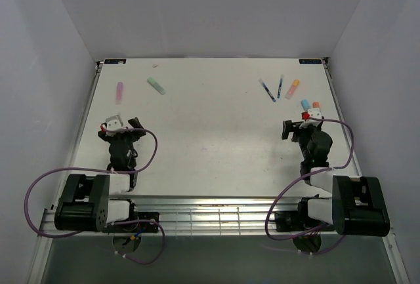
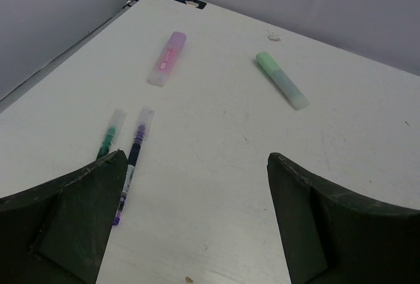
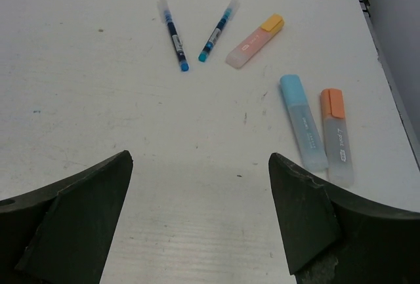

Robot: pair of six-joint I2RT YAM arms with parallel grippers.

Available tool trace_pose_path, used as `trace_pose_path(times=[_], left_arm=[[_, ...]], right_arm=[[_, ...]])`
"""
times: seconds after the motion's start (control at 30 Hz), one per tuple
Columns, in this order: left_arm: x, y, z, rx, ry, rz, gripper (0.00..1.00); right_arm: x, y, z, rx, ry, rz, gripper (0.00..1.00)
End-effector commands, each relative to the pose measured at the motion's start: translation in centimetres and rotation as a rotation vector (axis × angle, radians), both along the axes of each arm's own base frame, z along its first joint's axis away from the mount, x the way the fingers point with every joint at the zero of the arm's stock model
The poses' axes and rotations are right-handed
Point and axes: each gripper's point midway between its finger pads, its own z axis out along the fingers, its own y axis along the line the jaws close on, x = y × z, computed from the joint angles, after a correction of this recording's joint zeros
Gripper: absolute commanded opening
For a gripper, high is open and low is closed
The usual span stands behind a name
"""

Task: Open the pen caps

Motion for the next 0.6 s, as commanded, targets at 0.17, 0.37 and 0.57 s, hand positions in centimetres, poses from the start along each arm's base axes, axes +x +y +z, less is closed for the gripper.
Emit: trace_pose_path(times=[0.17, 0.37, 0.57], left_arm=[[-0.5, 3.1, 0.3, -0.158, 0.095, 0.232, 0.98], [-0.8, 4.5, 0.6, -0.299, 0.146, 0.396, 0.98], [-0.6, 3.9, 0.6, -0.462, 0.224, 0.463, 0.98]], right_arm=[[2.6, -2.3, 2.6, 0.094, 0.136, -0.180, 0.90], [2.9, -2.1, 4.3, 0.236, 0.208, -0.289, 0.90], [3.4, -2.3, 5.3, 0.187, 0.364, -0.311, 0.90]])
